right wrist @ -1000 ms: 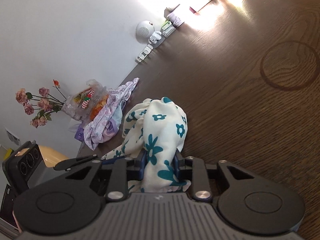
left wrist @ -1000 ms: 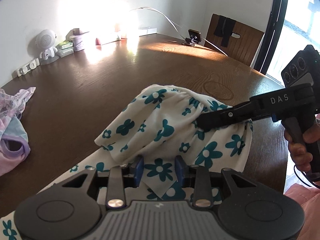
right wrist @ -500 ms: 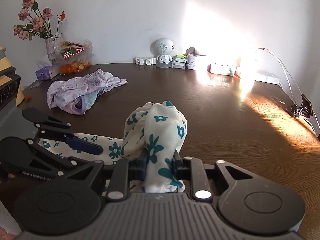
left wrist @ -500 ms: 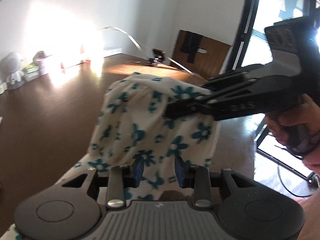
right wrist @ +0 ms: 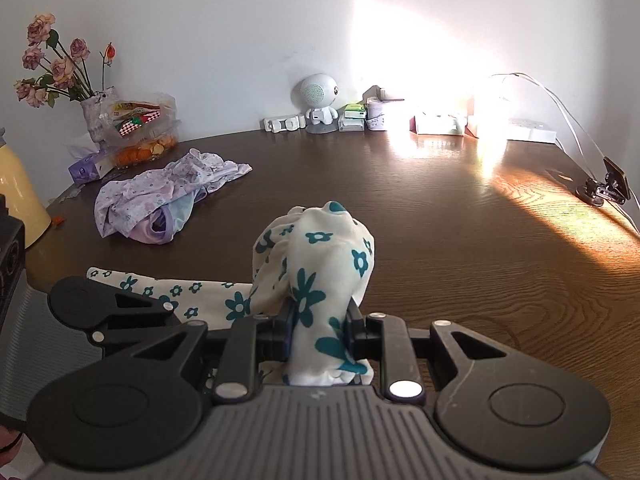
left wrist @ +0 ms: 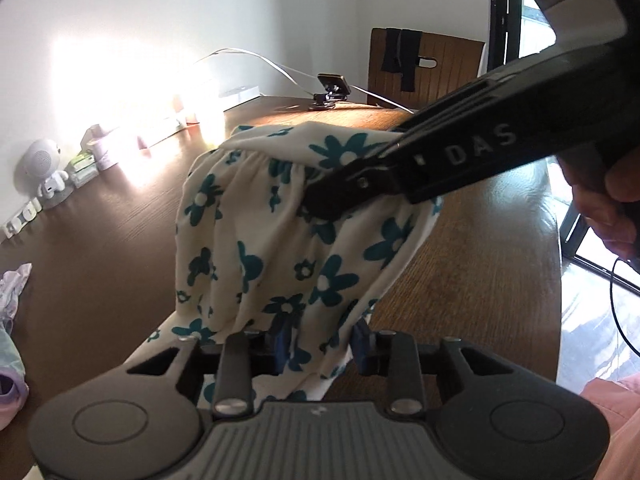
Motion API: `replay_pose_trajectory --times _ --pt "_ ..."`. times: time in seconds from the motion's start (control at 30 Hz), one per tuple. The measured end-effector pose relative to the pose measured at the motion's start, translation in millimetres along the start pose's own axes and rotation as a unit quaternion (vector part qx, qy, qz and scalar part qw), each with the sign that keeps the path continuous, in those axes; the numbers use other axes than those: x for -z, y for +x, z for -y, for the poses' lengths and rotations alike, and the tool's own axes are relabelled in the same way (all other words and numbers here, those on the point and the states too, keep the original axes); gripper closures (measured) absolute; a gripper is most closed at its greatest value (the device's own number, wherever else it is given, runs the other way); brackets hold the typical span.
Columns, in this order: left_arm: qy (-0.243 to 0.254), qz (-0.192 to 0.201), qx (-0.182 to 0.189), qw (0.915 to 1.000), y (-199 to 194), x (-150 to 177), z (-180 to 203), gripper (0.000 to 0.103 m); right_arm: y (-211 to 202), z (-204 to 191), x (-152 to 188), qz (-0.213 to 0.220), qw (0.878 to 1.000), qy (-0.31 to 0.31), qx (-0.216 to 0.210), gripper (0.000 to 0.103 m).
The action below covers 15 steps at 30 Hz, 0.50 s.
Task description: Fold clothes
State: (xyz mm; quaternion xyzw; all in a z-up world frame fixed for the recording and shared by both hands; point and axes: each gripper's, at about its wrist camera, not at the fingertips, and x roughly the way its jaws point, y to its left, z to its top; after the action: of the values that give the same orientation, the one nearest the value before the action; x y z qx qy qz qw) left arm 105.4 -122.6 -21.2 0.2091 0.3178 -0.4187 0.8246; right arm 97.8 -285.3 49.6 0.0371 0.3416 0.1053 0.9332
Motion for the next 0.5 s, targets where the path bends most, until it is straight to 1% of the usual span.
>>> replay_pose_trajectory --times 0.1,0.27,0.37,0.4,0.5 --pt "0.0 -0.005 -0.001 1.0 2 0 -10 0.089 -2 -2 -1 0.0 1.0 -0.013 0.0 0.081" --pt "-0.001 -0.003 0.004 1.0 7 -4 -18 0.09 -5 -10 -7 -0.003 0.999 -0.049 0.008 0.081" --pt "-0.027 -0.004 0.015 0.9995 17 -5 -24 0.089 -5 -18 -9 -0.009 0.996 -0.091 0.026 0.081" --pt "-0.038 -0.004 0.021 0.999 21 -4 -27 0.086 -5 -20 -9 -0.011 0.994 -0.105 0.033 0.081" --pt "-0.092 0.0 0.048 0.9946 25 3 -43 0.086 2 -30 -9 -0.018 0.991 -0.127 0.042 0.081"
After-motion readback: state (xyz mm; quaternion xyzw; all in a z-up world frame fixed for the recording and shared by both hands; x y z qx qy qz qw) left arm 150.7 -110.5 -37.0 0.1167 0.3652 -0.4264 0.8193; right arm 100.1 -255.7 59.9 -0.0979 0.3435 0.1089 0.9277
